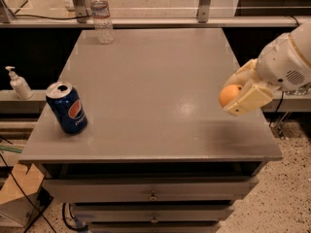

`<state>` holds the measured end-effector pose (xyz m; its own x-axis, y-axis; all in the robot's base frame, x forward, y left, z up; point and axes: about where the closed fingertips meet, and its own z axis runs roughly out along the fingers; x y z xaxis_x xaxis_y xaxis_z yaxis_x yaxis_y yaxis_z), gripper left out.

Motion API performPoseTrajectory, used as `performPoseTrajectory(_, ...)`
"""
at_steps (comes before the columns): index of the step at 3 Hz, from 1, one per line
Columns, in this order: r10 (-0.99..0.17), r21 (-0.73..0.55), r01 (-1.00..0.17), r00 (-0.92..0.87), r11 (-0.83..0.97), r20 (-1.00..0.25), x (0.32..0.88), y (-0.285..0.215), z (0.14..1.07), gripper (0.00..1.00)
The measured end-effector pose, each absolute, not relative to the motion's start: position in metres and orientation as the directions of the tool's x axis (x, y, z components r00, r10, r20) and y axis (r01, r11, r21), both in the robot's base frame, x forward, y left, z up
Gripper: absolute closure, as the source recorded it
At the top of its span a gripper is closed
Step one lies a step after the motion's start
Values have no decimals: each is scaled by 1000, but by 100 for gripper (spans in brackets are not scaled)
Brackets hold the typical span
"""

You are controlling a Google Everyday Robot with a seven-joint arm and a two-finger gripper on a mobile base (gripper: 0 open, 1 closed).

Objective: Pick orange

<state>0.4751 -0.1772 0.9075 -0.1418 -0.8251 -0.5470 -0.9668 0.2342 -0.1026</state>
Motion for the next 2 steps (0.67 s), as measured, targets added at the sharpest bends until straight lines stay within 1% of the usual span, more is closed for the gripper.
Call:
performPoseTrajectory(1,-818,-229,-951,-42,210,-574,481,-179,976,100)
performPoseTrajectory(2,-815,-268,-940,-17,211,-579,485,-180,995,100)
